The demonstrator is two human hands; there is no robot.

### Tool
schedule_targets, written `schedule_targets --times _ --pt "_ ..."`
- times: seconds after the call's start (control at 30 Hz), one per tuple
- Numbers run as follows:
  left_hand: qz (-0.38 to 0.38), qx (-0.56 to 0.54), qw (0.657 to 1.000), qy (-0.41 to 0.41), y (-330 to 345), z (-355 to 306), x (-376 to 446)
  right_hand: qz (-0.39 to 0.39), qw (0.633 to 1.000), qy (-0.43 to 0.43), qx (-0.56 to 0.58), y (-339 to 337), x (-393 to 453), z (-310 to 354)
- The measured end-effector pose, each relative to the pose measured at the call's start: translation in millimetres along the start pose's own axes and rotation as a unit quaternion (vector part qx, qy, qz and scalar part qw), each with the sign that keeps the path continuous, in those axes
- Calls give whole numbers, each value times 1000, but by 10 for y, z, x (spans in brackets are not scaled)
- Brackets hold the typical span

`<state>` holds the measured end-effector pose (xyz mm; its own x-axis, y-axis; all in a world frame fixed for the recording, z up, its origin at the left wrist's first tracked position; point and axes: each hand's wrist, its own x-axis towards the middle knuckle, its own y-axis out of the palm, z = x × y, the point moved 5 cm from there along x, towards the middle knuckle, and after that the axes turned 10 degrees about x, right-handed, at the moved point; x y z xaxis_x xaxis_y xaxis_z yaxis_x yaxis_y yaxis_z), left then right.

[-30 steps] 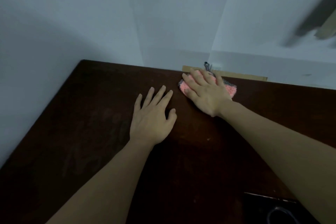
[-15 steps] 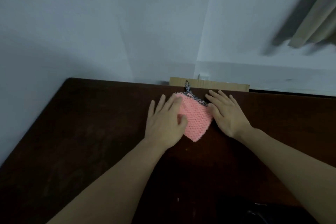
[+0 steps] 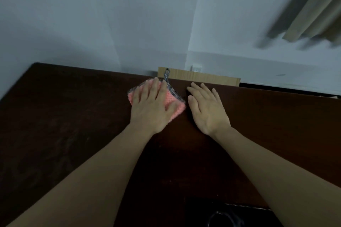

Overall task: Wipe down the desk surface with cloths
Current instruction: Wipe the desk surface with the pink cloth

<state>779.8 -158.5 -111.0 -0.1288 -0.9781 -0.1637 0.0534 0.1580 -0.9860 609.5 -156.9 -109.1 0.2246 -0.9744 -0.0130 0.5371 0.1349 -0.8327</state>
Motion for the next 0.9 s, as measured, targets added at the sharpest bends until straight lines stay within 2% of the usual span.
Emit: schedule_targets --times 0.17,0.23,0.43,0.5,0.73,0.8,0.9 --pt "28 34 994 101 26 103 -463 19 999 4 -41 5 -23 38" --pt "37 47 991 116 17 191 -410 28 998 9 -63 11 -27 42" --pt "21 44 999 24 -1 304 149 34 995 12 -96 36 0 45" --pt "23 49 998 19 -10 265 188 39 993 12 -109 40 20 34" --pt "33 56 988 139 31 238 -335 43 992 17 -115 38 6 68" --pt "39 55 990 125 29 351 -247 49 991 22 -120 34 -2 58" --pt "29 45 998 33 -8 556 89 50 991 25 -123 29 0 55"
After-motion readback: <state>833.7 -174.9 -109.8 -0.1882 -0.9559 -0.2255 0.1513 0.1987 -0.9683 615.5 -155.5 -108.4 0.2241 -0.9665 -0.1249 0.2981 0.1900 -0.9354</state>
